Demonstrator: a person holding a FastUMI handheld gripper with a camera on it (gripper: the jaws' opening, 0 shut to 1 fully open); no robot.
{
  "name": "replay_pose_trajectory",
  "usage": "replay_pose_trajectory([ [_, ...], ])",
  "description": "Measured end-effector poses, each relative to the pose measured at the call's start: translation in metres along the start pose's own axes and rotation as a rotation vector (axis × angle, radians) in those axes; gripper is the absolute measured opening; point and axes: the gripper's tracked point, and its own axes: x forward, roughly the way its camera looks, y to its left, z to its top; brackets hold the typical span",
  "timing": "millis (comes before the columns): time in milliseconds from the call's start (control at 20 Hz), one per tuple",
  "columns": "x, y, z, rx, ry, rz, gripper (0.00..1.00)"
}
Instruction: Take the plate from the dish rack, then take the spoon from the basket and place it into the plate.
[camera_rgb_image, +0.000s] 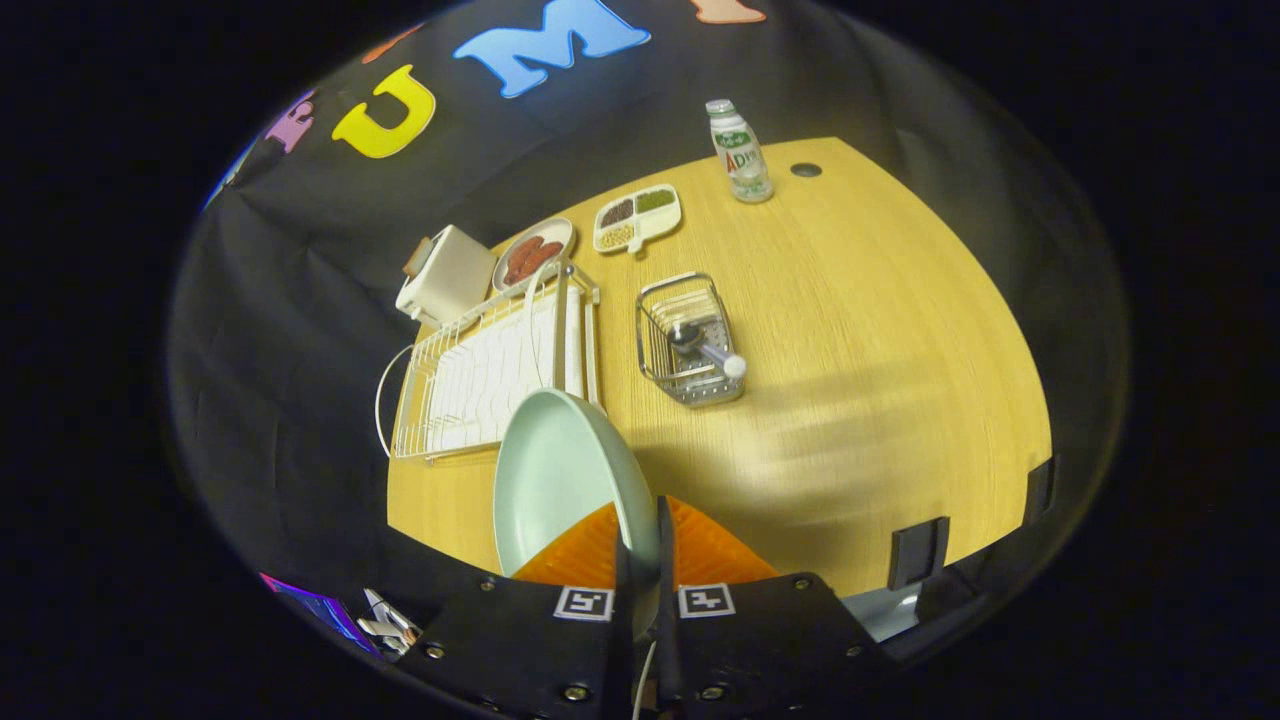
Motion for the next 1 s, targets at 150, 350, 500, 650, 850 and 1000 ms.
replay_pose_trajectory([
  [150, 0.028, -0.018, -0.019, 0.018, 0.015, 0.030, 0.10],
  [350, 0.060, -0.022, -0.036, 0.088, 0.015, 0.138, 0.10],
  [500, 0.080, -0.029, -0.047, 0.146, 0.031, 0.187, 0.10],
  [650, 0.096, -0.036, -0.054, 0.162, 0.035, 0.191, 0.10],
  [850, 0.093, -0.021, -0.037, 0.205, -0.021, 0.265, 0.21],
  [1000, 0.077, -0.029, -0.019, 0.078, -0.123, 0.183, 0.79],
])
